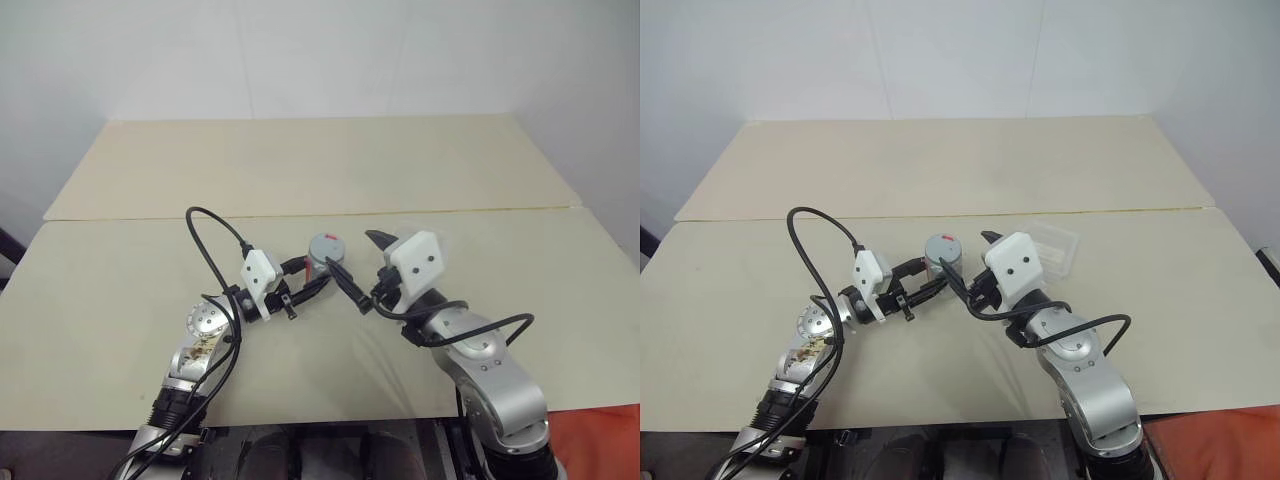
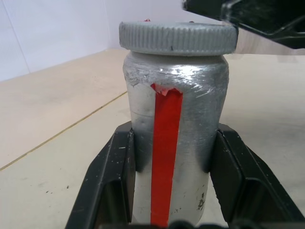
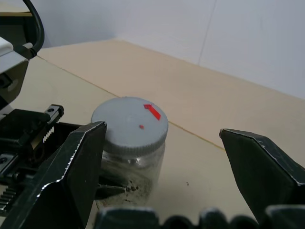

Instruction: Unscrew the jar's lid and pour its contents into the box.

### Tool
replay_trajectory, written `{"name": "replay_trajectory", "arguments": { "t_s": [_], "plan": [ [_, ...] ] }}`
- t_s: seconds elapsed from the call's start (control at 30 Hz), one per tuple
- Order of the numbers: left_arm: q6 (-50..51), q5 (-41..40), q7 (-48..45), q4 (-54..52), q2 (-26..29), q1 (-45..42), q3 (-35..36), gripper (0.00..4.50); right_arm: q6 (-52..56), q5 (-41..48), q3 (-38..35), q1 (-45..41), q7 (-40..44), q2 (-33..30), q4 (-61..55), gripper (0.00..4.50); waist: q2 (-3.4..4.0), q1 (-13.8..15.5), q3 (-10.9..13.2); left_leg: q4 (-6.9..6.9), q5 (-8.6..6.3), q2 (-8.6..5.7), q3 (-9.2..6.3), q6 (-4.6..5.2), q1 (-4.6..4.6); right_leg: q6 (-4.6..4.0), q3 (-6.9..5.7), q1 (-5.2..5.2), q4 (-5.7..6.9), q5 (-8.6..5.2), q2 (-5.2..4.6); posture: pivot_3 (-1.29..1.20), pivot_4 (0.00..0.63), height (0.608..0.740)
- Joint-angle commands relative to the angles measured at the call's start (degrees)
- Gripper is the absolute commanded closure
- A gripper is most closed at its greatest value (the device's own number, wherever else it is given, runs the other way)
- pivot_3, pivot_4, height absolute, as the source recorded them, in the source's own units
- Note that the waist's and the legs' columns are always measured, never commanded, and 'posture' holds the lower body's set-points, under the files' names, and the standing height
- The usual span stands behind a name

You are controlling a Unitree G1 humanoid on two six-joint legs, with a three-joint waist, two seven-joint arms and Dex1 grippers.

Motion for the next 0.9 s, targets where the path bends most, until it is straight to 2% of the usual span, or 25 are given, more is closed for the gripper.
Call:
{"name": "replay_trajectory", "arguments": {
  "t_s": [0.03,0.13,0.27,0.37,0.63,0.9],
  "plan": [
    [-1.90,-0.52,-0.22,-0.44,0.21,-0.70,1.02,2.65,0.10,1.01,-1.53,0.36,0.61,-0.54,-2.84,0.09,0.00,0.01,0.00,0.00,0.00,0.00,0.00,0.00,0.00,0.00,0.00,0.00,0.00,0.00,0.00,0.00,0.150,0.740],
    [-2.23,-0.25,-0.14,-0.24,0.27,-0.73,1.02,2.65,0.35,1.72,-2.17,0.43,1.03,-0.84,-3.44,0.09,0.00,0.00,0.00,0.00,0.00,0.00,0.00,0.00,0.00,0.00,0.00,0.00,0.00,0.00,0.00,0.00,0.150,0.740],
    [-2.55,0.01,0.09,-0.01,-0.09,-1.02,0.67,2.65,2.32,8.03,-4.87,-2.83,1.92,1.74,-5.33,0.09,0.00,0.01,0.00,0.00,0.00,0.01,0.00,0.00,0.00,0.00,0.00,0.00,0.00,0.00,0.00,0.00,0.150,0.740],
    [-3.19,0.14,-0.02,0.01,-0.66,-1.15,0.02,2.65,1.97,9.16,-4.04,-5.15,2.46,2.38,-3.76,0.09,0.00,-0.05,0.00,0.00,0.00,0.01,-0.01,0.01,0.00,0.00,0.00,0.00,0.00,0.00,0.00,0.00,0.150,0.740],
    [-3.25,-0.52,-0.50,-0.93,-1.88,-1.54,-0.56,2.65,-3.25,3.03,0.48,-11.61,1.60,3.30,8.42,0.09,0.00,-0.41,0.00,0.00,0.00,-0.03,0.00,0.01,0.00,0.00,0.00,0.00,0.02,0.00,0.00,0.00,0.150,0.740],
    [-3.09,-0.57,-0.56,-1.31,-2.19,-1.62,-0.69,2.65,-5.40,2.62,0.86,-12.97,3.25,3.56,11.53,0.09,0.00,-0.46,0.00,-0.01,0.00,0.00,0.01,0.01,0.00,0.00,0.00,0.00,0.01,0.00,0.00,0.00,0.150,0.740]
  ]
}}
